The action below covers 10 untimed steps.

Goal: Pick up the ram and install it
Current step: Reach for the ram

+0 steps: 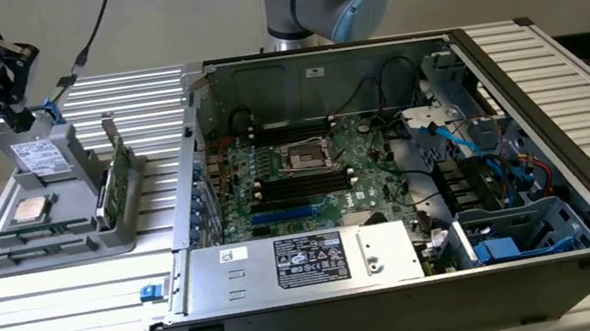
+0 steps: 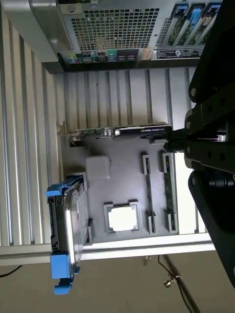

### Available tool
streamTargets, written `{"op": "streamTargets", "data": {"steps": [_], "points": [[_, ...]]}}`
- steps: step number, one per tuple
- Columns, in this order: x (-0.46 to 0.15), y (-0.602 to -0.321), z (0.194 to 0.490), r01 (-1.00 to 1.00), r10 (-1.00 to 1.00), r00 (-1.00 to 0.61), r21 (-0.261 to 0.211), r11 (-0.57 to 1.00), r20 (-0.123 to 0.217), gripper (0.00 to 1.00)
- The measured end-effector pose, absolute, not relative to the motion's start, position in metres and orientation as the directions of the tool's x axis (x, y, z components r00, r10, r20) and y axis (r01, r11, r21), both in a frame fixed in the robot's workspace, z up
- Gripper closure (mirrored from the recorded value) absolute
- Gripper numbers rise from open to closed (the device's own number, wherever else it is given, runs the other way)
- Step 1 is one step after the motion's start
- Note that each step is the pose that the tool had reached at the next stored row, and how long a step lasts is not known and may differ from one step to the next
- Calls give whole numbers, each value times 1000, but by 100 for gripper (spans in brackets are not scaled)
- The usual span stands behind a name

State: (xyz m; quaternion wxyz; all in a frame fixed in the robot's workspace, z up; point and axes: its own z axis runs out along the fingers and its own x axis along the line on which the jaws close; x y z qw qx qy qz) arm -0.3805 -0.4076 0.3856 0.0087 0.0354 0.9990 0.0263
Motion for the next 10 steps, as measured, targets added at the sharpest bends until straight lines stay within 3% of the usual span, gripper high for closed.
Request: {"op": "streamTargets", "data": {"steps": [10], "points": [[-408,-419,383,71,71,-997,53,996,-11,90]]}}
